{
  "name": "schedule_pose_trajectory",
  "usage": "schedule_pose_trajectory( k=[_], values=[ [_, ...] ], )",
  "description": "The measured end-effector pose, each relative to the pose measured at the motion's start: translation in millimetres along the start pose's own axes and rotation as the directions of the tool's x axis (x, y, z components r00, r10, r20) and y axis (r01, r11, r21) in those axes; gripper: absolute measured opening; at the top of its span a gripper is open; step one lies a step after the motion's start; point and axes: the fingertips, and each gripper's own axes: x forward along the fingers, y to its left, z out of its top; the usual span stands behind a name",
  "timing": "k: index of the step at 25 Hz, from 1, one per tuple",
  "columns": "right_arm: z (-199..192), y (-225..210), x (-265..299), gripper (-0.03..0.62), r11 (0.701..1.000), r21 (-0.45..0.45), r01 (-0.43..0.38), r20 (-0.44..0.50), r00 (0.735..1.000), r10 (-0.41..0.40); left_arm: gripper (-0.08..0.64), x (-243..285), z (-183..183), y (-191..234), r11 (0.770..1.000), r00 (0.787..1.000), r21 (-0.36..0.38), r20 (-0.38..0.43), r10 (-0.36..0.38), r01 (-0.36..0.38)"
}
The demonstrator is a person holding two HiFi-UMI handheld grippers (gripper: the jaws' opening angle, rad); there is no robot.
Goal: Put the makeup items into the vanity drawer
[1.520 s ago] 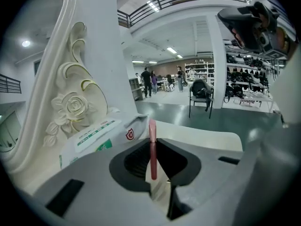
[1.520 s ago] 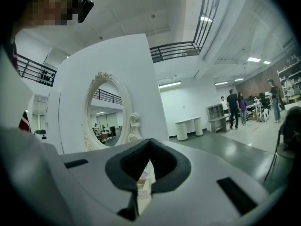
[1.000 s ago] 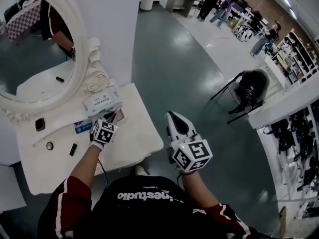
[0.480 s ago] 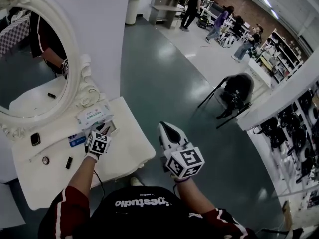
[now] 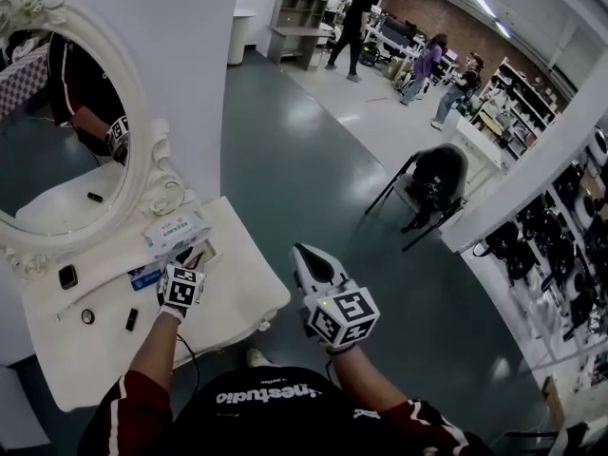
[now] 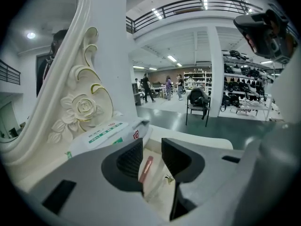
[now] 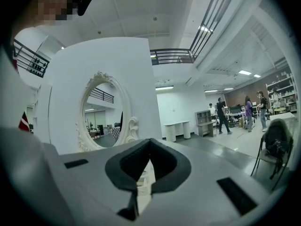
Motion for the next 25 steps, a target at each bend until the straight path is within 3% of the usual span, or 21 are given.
schedule_pose_trajectory(
  k=[12, 25],
  values=[
    [4.4, 41.9, -7.0, 0.003, 0.999, -0.004, -0.044, 0.012, 0.999, 0.044, 0.115, -61.3, 20.4, 3.3, 0.999, 0.994, -0.045, 0.100, 0.032, -0.027],
    [0.8, 94.6, -27.1, 0.003, 0.995, -0.008, -0.095, 0.037, 0.995, 0.096, 0.115, -162.4, 42.4, -3.2, 0.995, 0.965, -0.077, 0.251, 0.075, -0.057]
  ],
)
